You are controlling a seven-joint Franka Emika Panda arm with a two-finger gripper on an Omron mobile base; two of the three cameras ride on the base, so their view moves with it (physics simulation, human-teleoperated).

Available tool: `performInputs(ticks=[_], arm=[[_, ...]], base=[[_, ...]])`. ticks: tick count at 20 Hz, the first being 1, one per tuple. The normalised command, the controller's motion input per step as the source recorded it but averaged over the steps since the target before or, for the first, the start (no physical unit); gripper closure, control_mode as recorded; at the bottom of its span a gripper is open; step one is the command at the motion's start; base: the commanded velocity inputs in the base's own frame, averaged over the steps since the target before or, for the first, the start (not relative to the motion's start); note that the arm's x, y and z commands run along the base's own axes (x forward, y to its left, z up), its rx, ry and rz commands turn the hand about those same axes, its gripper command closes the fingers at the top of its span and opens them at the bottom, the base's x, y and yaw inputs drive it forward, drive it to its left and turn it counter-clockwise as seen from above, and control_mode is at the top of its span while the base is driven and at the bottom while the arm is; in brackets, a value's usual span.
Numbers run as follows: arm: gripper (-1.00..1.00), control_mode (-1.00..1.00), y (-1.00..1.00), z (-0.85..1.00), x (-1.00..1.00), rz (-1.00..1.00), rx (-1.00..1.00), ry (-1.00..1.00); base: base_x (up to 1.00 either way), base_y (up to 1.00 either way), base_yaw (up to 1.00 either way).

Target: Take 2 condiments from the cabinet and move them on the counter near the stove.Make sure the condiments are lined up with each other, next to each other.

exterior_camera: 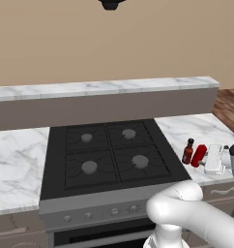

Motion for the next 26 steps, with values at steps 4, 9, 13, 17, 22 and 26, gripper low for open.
performInputs(ticks=[4, 9, 13, 17, 22, 26], arm=[[-1.0, -1.0, 0.01, -0.01, 0.0, 0.01, 0.0, 0.0], [-1.0, -1.0, 0.0, 0.0, 0.0, 0.0, 0.0, 0.0], [-1.0, -1.0, 0.0, 0.0, -0.01, 0.01, 0.0, 0.0], [-1.0, -1.0, 0.0, 0.01, -0.16, 0.03, 0.0, -0.05], [-1.0, -1.0, 0.0, 0.01, -0.36, 0.04, 0.0, -0.08], [-1.0, -1.0, -0.11, 0.26, -0.41, 0.0, 0.0, -0.09]], base=[[0.0, 0.0, 0.0], [0.0, 0.0, 0.0], [0.0, 0.0, 0.0], [0.0, 0.0, 0.0], [0.0, 0.0, 0.0], [0.0, 0.0, 0.0]])
